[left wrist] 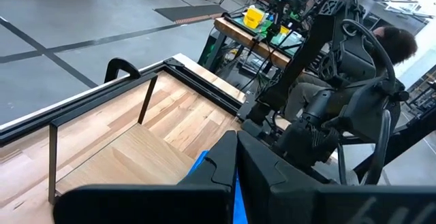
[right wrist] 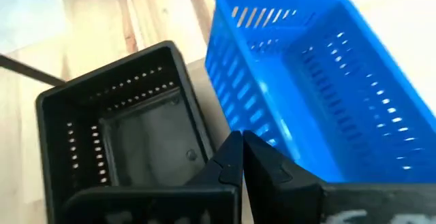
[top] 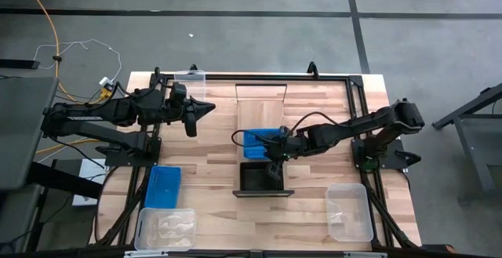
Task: Stack baskets on shelf by color
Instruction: Stack the right blue bin on top of the other blue bin on the shelf
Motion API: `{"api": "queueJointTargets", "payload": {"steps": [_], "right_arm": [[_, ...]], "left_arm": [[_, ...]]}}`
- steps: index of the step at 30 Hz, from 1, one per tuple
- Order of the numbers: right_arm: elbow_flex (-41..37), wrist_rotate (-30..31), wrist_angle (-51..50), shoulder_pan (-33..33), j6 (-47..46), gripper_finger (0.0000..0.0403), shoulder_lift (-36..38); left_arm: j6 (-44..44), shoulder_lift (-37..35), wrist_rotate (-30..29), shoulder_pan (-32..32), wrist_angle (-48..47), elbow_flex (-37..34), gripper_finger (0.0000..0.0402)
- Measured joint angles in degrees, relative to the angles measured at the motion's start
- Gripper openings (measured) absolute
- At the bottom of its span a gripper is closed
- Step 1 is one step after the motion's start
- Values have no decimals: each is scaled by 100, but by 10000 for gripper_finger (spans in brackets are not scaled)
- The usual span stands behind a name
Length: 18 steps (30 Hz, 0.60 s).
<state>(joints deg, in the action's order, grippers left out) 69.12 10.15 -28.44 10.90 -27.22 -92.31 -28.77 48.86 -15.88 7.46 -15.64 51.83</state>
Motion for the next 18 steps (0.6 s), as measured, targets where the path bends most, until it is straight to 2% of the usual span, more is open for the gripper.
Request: {"api": "queueJointTargets", "payload": {"steps": [6,10,14,18], "right_arm": [[196,-358,15,179,348,0,102],[411,262,45,324,493,0,274],[401,1095,16,326,113,0,278],[345,1224,23,326,-82,0,226]], "left_arm": [[0,0,2,0,0,0,0],[1,0,2,0,-1,0,0],[2,13,2,0,-5,0,0],[2,15,2,0,-11,0,0]]}}
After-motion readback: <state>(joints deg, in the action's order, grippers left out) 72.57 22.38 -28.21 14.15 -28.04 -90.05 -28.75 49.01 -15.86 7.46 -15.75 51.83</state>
